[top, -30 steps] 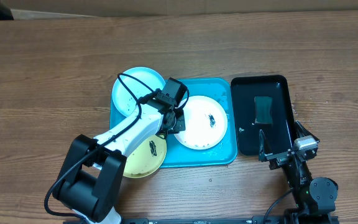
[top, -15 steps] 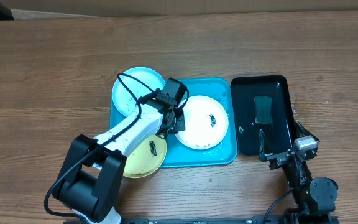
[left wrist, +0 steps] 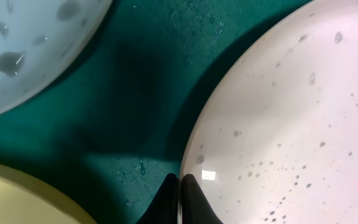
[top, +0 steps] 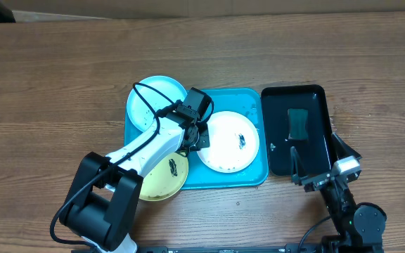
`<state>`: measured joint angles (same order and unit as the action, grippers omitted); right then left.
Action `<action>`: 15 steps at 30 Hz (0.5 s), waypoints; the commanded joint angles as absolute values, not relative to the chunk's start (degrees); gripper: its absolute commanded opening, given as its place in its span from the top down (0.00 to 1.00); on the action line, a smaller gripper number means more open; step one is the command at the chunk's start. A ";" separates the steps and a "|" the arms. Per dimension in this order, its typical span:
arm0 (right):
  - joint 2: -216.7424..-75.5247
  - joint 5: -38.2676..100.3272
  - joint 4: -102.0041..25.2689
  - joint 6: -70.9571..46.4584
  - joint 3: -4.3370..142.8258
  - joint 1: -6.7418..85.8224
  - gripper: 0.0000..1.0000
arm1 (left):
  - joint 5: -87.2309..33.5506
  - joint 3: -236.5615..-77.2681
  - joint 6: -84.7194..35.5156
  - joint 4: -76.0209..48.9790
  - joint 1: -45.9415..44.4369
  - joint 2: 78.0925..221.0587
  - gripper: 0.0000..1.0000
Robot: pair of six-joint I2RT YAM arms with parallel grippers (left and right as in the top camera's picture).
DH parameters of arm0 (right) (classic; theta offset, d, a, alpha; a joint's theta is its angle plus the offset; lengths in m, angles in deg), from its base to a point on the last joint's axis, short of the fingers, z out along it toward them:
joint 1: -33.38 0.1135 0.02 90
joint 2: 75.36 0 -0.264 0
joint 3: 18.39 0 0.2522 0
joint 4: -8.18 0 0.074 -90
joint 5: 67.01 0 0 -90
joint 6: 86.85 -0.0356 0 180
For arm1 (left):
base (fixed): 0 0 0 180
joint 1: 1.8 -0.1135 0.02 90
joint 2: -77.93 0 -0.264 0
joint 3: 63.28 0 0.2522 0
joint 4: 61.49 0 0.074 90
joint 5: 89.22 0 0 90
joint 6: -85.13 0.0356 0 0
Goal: Clean dirty plates on tray and stack at the side
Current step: 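Reach the right gripper into the black tray toward the green sponge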
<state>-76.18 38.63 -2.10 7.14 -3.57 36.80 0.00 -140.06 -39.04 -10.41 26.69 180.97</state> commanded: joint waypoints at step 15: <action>-102.52 35.17 -36.48 0.56 42.85 36.62 0.00 | 0.77 -139.65 -38.75 -10.49 26.73 181.72 0.96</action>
